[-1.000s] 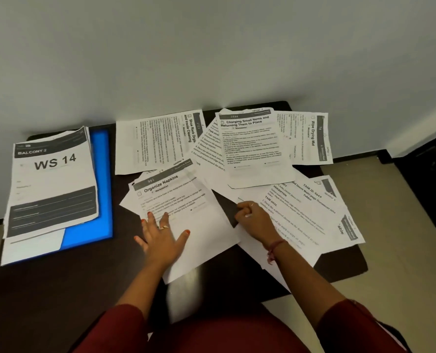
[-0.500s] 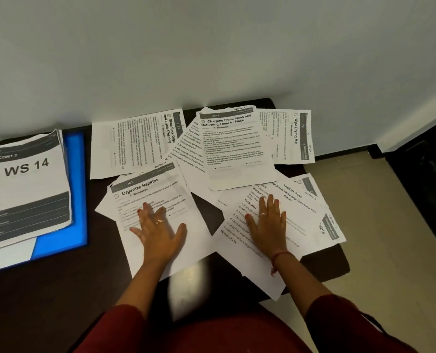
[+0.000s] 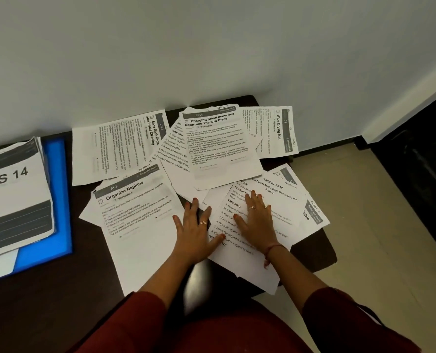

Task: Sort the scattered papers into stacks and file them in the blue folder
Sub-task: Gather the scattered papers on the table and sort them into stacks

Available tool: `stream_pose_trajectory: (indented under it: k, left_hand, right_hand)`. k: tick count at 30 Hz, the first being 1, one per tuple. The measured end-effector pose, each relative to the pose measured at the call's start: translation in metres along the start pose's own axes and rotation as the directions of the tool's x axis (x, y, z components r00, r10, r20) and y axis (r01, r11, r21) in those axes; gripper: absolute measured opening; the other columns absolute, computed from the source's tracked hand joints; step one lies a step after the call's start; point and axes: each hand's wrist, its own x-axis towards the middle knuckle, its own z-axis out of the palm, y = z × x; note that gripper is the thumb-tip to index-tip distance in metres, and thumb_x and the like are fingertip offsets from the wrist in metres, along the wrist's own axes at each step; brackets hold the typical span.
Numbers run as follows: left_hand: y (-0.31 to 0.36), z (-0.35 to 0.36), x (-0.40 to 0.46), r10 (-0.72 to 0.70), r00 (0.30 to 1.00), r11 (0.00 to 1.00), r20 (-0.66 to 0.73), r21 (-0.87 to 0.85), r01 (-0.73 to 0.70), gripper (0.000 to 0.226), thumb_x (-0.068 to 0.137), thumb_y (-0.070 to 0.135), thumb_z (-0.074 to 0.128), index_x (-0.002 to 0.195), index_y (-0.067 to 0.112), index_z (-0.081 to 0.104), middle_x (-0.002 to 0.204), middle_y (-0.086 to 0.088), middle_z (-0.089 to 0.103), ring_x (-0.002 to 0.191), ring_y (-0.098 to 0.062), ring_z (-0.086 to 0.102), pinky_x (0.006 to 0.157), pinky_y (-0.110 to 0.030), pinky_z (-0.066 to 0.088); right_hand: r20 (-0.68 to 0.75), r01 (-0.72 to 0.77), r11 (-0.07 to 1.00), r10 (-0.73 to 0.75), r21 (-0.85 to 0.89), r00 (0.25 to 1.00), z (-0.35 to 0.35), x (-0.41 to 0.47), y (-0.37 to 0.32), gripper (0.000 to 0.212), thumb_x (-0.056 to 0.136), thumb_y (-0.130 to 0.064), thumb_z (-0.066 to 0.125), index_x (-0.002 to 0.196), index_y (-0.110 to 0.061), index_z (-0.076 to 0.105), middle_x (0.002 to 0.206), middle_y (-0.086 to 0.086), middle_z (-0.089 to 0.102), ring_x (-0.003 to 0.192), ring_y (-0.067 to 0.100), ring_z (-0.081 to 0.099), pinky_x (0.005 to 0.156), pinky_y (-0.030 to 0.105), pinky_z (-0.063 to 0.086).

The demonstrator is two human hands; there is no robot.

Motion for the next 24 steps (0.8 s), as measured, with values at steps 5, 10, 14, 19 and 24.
stream_pose_trajectory:
  k: [5,10,14,19,24]
  left_hand:
    - [0.006,0.001,0.005,0.028,0.996,0.996,0.083,0.077,-0.035,0.108,0.062,0.08,0.006,0.154,0.024,0.006,0.158,-0.01,-0.02,0.145,-0.033,-0.018,0.111,-0.063,-0.005]
    - [0.007,-0.007,0.018,-0.021,0.998,0.998,0.052,0.066,0.017,0.092,0.084,0.075,0.026,0.153,0.022,-0.003,0.157,-0.011,-0.024,0.145,-0.031,-0.021,0.111,-0.062,-0.007]
    - [0.007,-0.018,0.033,-0.029,0.999,0.999,0.037,0.038,0.028,0.087,0.091,0.064,0.036,0.152,0.022,-0.01,0.156,-0.011,-0.028,0.143,-0.032,-0.024,0.11,-0.062,-0.01]
    - [0.006,-0.027,0.054,-0.055,0.996,0.998,0.07,0.038,0.052,0.089,0.09,0.069,0.032,0.151,0.025,-0.017,0.155,-0.008,-0.031,0.141,-0.034,-0.028,0.108,-0.063,-0.013]
    - [0.006,-0.023,0.067,-0.091,0.987,0.995,0.134,0.052,0.085,0.085,0.088,0.073,0.027,0.151,0.03,-0.014,0.157,-0.005,-0.026,0.142,-0.033,-0.026,0.104,-0.067,-0.015]
  right_hand:
    - [-0.222,-0.136,0.788,0.328,0.6,0.918,-0.036,0.026,-0.01,0.061,0.094,-0.024,0.057,0.145,-0.002,0.031,0.147,0.015,0.037,0.136,0.025,0.036,0.109,0.03,0.032]
    - [0.043,-0.302,0.377,0.562,0.876,0.826,-0.076,0.083,0.001,0.029,0.089,-0.04,0.059,0.102,-0.015,0.053,0.085,0.007,0.058,0.07,0.016,0.053,0.063,0.027,0.05]
    - [0.25,-0.285,-0.02,0.536,0.958,0.806,-0.09,0.105,0.0,0.027,0.095,-0.033,0.057,0.114,-0.013,0.055,0.105,0.004,0.06,0.096,0.018,0.062,0.084,0.028,0.054]
    - [0.235,-0.275,-0.02,0.579,0.961,0.781,-0.097,0.124,-0.007,0.012,0.096,-0.025,0.055,0.106,-0.018,0.054,0.124,0.004,0.062,0.114,0.021,0.061,0.083,0.028,0.05]
    - [0.162,-0.257,0.05,0.657,0.965,0.736,-0.107,0.139,-0.006,0.015,0.096,-0.012,0.048,0.111,-0.015,0.052,0.109,0.007,0.066,0.086,0.018,0.067,0.062,0.023,0.054]
